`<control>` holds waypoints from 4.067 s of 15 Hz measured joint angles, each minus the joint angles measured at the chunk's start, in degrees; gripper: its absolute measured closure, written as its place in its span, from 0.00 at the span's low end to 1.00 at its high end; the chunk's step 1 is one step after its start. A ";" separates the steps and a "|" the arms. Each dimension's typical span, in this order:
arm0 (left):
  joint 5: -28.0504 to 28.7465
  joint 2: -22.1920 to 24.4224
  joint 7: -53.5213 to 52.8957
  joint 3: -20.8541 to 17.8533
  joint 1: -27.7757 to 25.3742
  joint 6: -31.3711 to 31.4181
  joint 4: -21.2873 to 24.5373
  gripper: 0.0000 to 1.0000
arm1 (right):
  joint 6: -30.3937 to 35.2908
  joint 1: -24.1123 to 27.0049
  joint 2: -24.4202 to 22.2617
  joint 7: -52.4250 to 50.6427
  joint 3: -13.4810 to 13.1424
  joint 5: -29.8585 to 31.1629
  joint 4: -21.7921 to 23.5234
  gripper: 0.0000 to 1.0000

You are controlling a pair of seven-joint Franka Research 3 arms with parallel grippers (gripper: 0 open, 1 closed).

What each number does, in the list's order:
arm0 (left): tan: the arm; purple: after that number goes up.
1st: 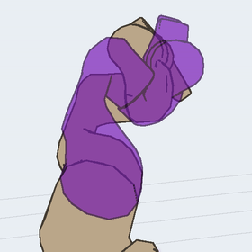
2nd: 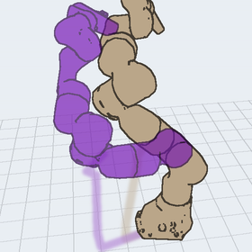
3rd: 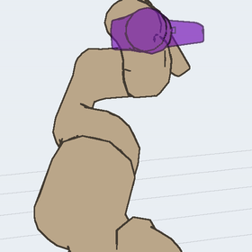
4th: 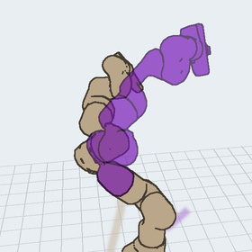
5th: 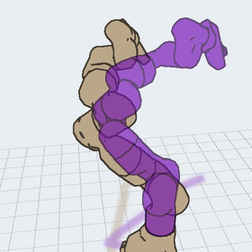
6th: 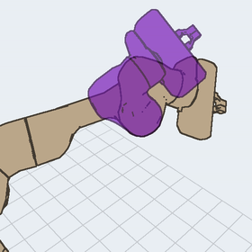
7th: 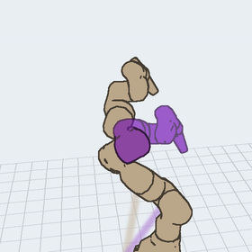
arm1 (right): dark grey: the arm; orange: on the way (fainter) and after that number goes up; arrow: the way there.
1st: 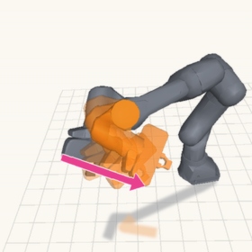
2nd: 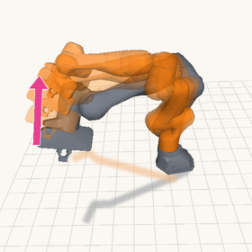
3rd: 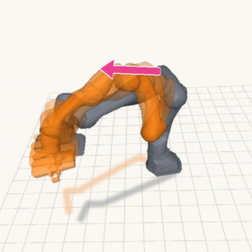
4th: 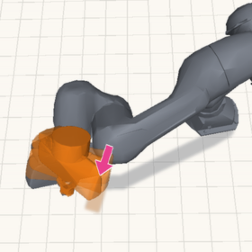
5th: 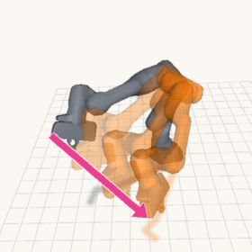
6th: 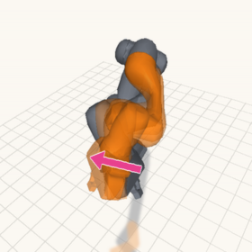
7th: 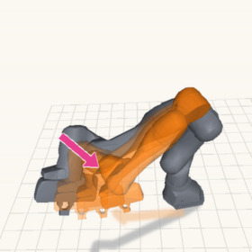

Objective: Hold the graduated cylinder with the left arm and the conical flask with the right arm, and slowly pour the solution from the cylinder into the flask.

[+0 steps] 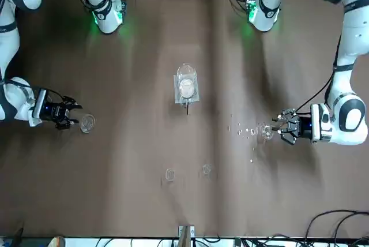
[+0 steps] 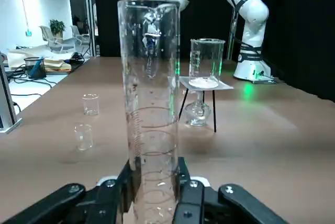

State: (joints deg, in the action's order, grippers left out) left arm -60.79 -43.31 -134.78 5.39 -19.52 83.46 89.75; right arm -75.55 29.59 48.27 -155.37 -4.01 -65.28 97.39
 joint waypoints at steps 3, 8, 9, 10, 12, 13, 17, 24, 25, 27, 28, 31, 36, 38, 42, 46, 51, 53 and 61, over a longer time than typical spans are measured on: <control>0.00 2.52 3.22 0.02 1.55 0.61 -0.02 0.66 | 0.20 0.00 0.11 0.00 0.00 -0.04 0.00 0.36; 0.00 5.48 8.12 0.07 6.26 3.30 -0.03 0.66 | 0.30 0.00 0.24 0.00 0.00 -0.11 0.00 0.38; 0.00 6.02 9.32 0.09 7.37 3.98 -0.05 0.66 | 0.31 0.00 0.25 0.00 0.00 -0.11 0.00 0.39; 0.09 7.37 10.64 0.11 9.49 5.61 -0.08 0.66 | 0.36 0.01 0.28 0.00 0.00 -0.15 0.00 0.39; 1.17 8.95 11.15 0.15 11.75 7.54 -0.12 0.66 | 0.55 0.01 0.29 0.00 0.00 -0.33 0.00 0.40; 1.94 9.88 11.32 0.16 12.95 8.71 -0.12 0.66 | 0.63 0.01 0.29 0.00 0.00 -0.62 0.00 0.44; 3.61 12.68 14.81 0.14 17.93 12.23 -0.11 0.66 | 1.17 0.01 0.30 0.00 0.00 -0.93 0.00 0.45; 8.06 14.55 21.71 0.17 25.19 18.25 -0.07 0.66 | 1.30 0.01 0.31 0.00 0.00 -1.01 0.00 0.46; 9.47 15.16 23.51 0.18 26.51 18.98 -0.08 0.66 | 1.31 0.01 0.31 0.00 0.00 -1.02 0.00 0.46; 12.45 16.55 26.75 0.18 29.22 20.61 -0.08 0.66 | 1.33 0.01 0.31 0.00 0.00 -1.03 0.00 0.52; 13.69 17.16 28.22 0.18 30.56 21.43 -0.08 0.66 | 1.34 0.01 0.31 0.00 0.00 -1.03 -0.01 0.56; 18.00 18.32 32.73 0.18 33.42 22.66 -0.06 0.66 | 1.35 0.01 0.32 0.01 0.00 -1.06 -0.02 0.60; 25.71 19.41 37.94 0.19 37.07 23.26 -0.06 0.66 | 1.33 0.01 0.31 0.01 0.01 -1.07 -0.57 0.61; 28.48 20.09 40.76 0.19 38.59 23.26 -0.06 0.66 | 1.35 0.01 0.28 0.09 0.08 -1.08 -0.90 0.61; 34.41 21.01 45.87 0.18 41.96 23.45 -0.05 0.66 | 1.65 -0.03 -0.07 2.38 0.12 -1.08 -2.34 0.61; 39.98 22.17 48.85 0.19 44.48 23.48 -0.03 0.66 | 2.92 -0.20 -0.41 4.98 0.20 -1.02 -4.58 0.61; 43.68 22.32 51.94 0.18 47.38 23.48 0.11 0.66 | 3.17 -0.88 -3.78 5.71 0.25 0.57 -6.06 0.61; 46.23 22.32 54.61 0.19 48.53 23.51 0.13 0.66 | 3.18 -1.03 -5.04 5.70 0.28 1.61 -6.44 0.61; 53.27 22.32 59.44 0.20 52.51 23.69 0.15 0.66 | 3.18 -3.90 -15.74 9.85 0.37 6.32 -7.49 0.61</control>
State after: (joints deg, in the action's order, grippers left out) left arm -7.52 -20.99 -75.34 5.59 32.99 107.15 89.89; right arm -72.38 25.69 32.53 -145.52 -3.64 -58.96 89.90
